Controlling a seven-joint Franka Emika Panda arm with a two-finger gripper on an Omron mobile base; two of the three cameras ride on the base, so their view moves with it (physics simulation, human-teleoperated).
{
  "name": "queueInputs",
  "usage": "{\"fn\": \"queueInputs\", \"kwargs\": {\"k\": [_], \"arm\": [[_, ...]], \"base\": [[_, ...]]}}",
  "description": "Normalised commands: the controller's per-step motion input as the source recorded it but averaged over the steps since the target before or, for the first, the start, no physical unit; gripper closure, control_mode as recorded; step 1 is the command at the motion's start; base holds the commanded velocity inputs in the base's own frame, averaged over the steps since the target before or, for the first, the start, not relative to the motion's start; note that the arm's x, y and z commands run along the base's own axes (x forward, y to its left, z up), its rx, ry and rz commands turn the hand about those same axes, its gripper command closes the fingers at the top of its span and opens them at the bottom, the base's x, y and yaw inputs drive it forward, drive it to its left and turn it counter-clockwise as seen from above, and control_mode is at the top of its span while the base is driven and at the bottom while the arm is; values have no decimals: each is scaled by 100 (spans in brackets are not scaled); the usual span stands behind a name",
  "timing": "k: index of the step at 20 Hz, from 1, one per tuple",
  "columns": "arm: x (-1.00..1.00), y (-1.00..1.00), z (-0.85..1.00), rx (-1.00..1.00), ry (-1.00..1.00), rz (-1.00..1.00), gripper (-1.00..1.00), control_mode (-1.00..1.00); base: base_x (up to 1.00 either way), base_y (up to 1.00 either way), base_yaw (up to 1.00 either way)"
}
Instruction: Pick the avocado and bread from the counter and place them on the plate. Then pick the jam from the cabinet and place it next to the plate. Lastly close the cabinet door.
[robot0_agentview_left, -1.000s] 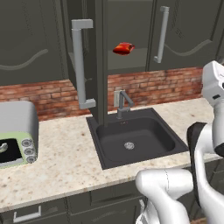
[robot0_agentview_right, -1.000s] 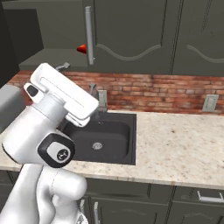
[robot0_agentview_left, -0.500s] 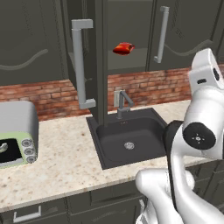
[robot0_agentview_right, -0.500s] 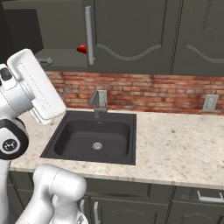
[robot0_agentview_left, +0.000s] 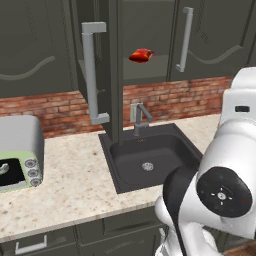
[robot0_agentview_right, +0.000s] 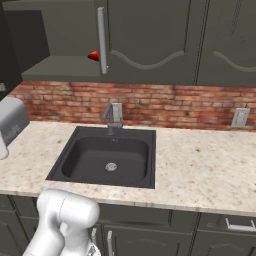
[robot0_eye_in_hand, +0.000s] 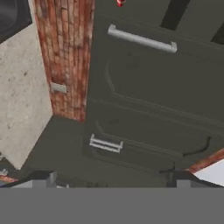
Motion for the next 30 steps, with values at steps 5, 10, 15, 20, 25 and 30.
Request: {"fn": "queueInputs", "kwargs": {"k": [5,10,15,20,25,30], "arm": [[-72,8,-7,24,-17,-4,-100,-100],[12,59,-5,17,-7,-12,-100,-100],[45,93,-6,2,3,-18,-100,-100],[44,97,-23,0,10,-12,-100,-100],[29,92,-19,0,14,-2,-100,-100],[25,99,-15,0,14,0,-100,-100]], "base": [[0,0,0],[0,0,0],[0,0,0],[0,0,0],[0,0,0],[0,0,0]]}}
